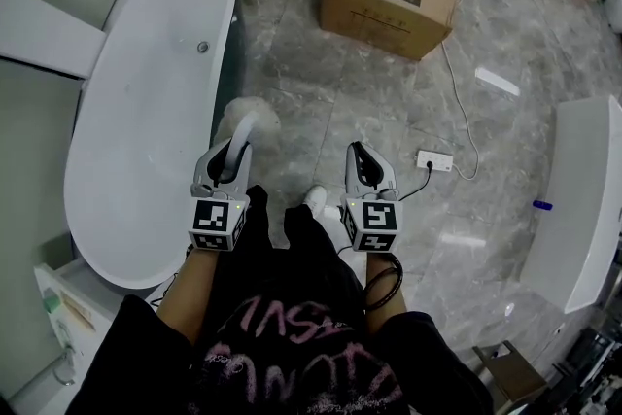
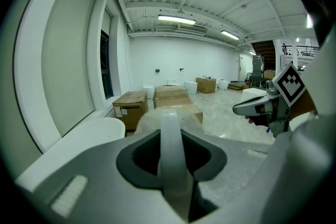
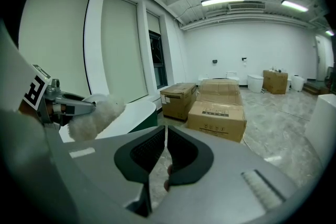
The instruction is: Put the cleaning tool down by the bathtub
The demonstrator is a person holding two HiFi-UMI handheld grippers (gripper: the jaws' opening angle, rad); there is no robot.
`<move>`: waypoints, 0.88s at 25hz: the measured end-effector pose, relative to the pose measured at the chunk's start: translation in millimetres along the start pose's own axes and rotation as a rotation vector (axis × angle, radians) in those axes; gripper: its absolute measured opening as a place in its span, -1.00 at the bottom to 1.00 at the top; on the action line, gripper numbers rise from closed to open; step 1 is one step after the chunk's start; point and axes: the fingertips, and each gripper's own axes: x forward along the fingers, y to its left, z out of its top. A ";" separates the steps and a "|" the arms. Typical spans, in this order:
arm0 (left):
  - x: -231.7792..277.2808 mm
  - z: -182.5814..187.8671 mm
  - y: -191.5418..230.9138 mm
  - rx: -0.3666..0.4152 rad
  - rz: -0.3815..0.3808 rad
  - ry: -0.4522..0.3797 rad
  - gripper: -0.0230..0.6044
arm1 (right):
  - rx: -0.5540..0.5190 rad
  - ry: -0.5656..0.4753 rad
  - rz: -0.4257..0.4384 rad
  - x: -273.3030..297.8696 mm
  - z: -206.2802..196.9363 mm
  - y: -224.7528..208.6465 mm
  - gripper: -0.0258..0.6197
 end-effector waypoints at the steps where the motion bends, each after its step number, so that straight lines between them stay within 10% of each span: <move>1: 3.2 -0.5 1.0 -0.004 -0.006 0.002 -0.67 | -0.001 0.003 -0.007 2.0 -0.5 -0.7 -0.83; 22: 50.2 -51.6 32.4 -0.053 -0.097 0.072 -0.67 | 0.039 0.065 -0.094 42.6 -36.0 3.5 -0.84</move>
